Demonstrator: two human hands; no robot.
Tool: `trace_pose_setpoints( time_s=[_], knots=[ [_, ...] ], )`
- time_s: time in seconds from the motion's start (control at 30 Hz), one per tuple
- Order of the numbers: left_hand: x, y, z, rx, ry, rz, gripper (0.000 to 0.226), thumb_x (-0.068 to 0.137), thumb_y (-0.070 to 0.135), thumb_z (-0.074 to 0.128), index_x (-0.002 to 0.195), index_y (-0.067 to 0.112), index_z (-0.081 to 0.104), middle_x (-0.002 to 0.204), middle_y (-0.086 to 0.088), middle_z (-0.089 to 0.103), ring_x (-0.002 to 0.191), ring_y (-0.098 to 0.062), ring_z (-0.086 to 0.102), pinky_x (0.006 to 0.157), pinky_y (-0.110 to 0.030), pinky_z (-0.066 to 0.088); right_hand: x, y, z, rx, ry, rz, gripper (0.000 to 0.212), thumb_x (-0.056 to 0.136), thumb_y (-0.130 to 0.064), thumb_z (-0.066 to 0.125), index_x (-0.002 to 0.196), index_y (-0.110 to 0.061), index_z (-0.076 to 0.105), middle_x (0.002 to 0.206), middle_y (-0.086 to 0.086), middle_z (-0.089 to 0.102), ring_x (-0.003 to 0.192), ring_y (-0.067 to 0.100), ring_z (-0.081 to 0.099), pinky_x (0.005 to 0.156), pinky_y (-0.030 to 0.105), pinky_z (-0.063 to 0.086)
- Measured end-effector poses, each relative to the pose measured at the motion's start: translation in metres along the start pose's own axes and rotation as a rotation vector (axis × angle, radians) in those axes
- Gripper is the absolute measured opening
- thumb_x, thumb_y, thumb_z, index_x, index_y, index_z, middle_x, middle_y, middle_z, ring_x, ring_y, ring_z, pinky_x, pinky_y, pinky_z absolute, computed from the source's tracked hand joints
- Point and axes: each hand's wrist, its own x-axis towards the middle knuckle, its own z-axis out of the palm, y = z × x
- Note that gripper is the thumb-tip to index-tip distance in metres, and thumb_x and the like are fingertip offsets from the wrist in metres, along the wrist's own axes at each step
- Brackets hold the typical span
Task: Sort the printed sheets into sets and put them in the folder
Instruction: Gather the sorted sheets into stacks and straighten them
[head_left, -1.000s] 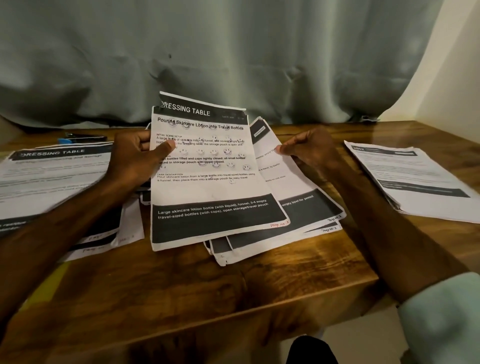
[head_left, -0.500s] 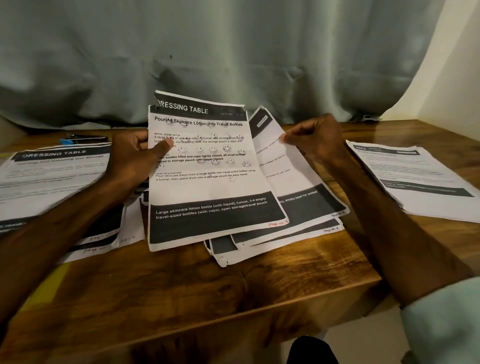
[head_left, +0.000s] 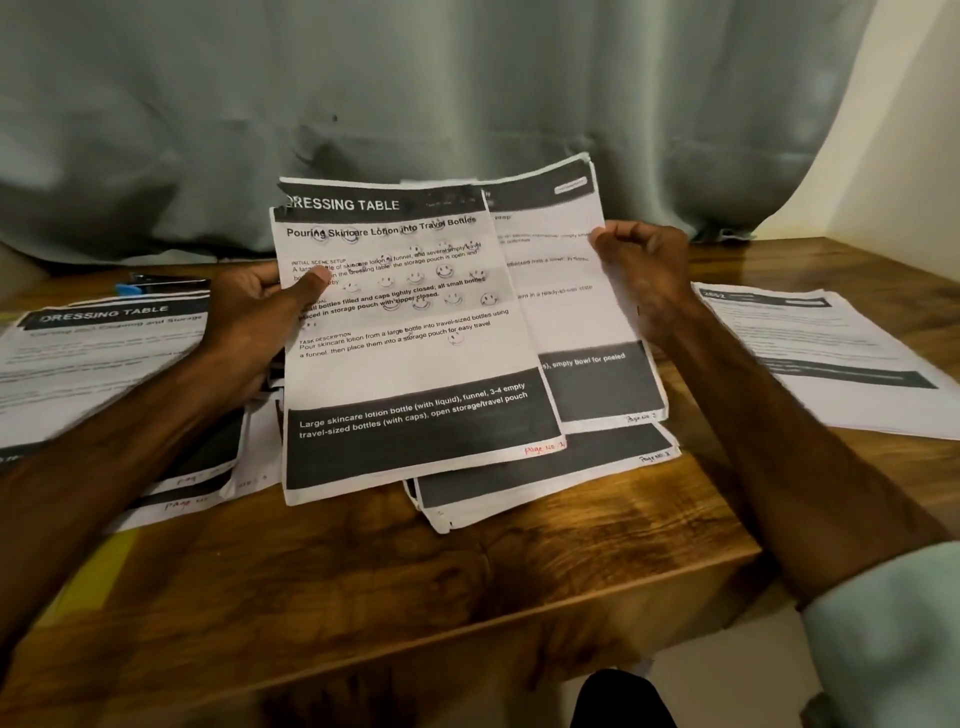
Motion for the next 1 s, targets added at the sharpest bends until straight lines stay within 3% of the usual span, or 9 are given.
trace_pose_setpoints(
  time_s=[0.13, 0.2, 0.33, 0.47, 0.6, 0.73, 0.83, 0.93, 1.0],
  knots=[
    [0.001, 0.0, 0.001, -0.055, 0.02, -0.031, 0.025, 0.095, 0.02, 0.07, 0.117, 0.007, 0.072, 0.108, -0.004, 0.077, 0.093, -0.02, 0.076, 0.072, -0.029, 0.063, -0.004, -0.004, 0.005, 0.174, -0.028, 0.036, 0.007, 0.094, 0.005, 0.065, 0.09, 0.0, 0.069, 0.066, -0.004, 0.073, 0.063, 0.007, 0.068, 0.069, 0.021, 0.059],
    [0.002, 0.0, 0.002, -0.075, 0.031, -0.046, 0.02, 0.095, 0.019, 0.07, 0.113, 0.009, 0.072, 0.1, 0.002, 0.078, 0.09, -0.017, 0.077, 0.069, -0.025, 0.061, -0.007, -0.006, 0.007, 0.213, -0.059, 0.066, 0.006, 0.095, 0.003, 0.064, 0.097, 0.004, 0.069, 0.074, 0.002, 0.075, 0.068, 0.011, 0.071, 0.073, 0.026, 0.062],
    [0.001, -0.001, 0.005, -0.109, 0.025, -0.089, 0.023, 0.094, 0.02, 0.071, 0.115, 0.01, 0.071, 0.1, 0.001, 0.078, 0.089, -0.016, 0.077, 0.067, -0.024, 0.06, -0.013, -0.007, 0.01, 0.194, -0.137, 0.143, 0.02, 0.096, -0.004, 0.065, 0.114, 0.005, 0.068, 0.113, 0.024, 0.072, 0.091, 0.03, 0.07, 0.089, 0.044, 0.06],
    [-0.001, -0.006, 0.008, -0.116, 0.011, -0.104, 0.03, 0.094, 0.027, 0.072, 0.119, 0.01, 0.07, 0.104, -0.002, 0.079, 0.093, -0.021, 0.077, 0.076, -0.033, 0.061, -0.018, -0.007, 0.017, 0.022, -0.222, 0.112, 0.026, 0.095, -0.008, 0.069, 0.119, 0.003, 0.069, 0.109, 0.018, 0.075, 0.075, 0.017, 0.073, 0.071, 0.028, 0.062],
    [-0.002, -0.007, 0.008, -0.122, -0.017, -0.121, 0.033, 0.094, 0.029, 0.071, 0.121, 0.011, 0.069, 0.104, -0.002, 0.079, 0.095, -0.022, 0.076, 0.082, -0.037, 0.059, -0.029, -0.003, 0.033, 0.048, -0.341, 0.137, 0.026, 0.095, -0.006, 0.068, 0.119, 0.002, 0.069, 0.104, 0.015, 0.076, 0.072, 0.018, 0.074, 0.063, 0.028, 0.06],
    [-0.001, -0.007, 0.009, -0.109, 0.018, -0.136, 0.036, 0.092, 0.027, 0.074, 0.123, 0.011, 0.067, 0.103, -0.002, 0.079, 0.091, -0.022, 0.077, 0.076, -0.037, 0.061, -0.034, 0.004, 0.038, 0.129, -0.461, 0.185, 0.027, 0.097, -0.007, 0.066, 0.123, -0.002, 0.067, 0.107, 0.015, 0.077, 0.087, 0.027, 0.076, 0.075, 0.038, 0.063],
    [-0.002, -0.004, 0.008, -0.079, 0.038, -0.129, 0.035, 0.091, 0.028, 0.076, 0.121, 0.012, 0.068, 0.1, -0.001, 0.079, 0.086, -0.021, 0.078, 0.068, -0.033, 0.062, -0.032, 0.005, 0.037, 0.028, -0.527, 0.172, 0.026, 0.1, -0.018, 0.063, 0.123, -0.008, 0.069, 0.11, 0.013, 0.076, 0.095, 0.028, 0.075, 0.083, 0.041, 0.061],
    [-0.005, 0.001, 0.008, -0.086, 0.033, -0.127, 0.031, 0.09, 0.028, 0.076, 0.115, 0.011, 0.071, 0.096, -0.002, 0.079, 0.085, -0.022, 0.078, 0.068, -0.034, 0.062, -0.032, -0.001, 0.033, -0.063, -0.479, 0.148, 0.037, 0.105, -0.038, 0.052, 0.112, -0.007, 0.072, 0.097, 0.012, 0.076, 0.075, 0.022, 0.072, 0.064, 0.031, 0.059],
    [-0.008, 0.004, 0.009, -0.097, 0.033, -0.125, 0.029, 0.089, 0.028, 0.077, 0.112, 0.01, 0.073, 0.095, -0.002, 0.079, 0.084, -0.022, 0.078, 0.067, -0.031, 0.062, -0.03, -0.002, 0.025, -0.118, -0.383, 0.094, 0.04, 0.106, -0.037, 0.052, 0.102, -0.003, 0.072, 0.082, 0.012, 0.072, 0.061, 0.018, 0.067, 0.053, 0.03, 0.055]
  ],
)
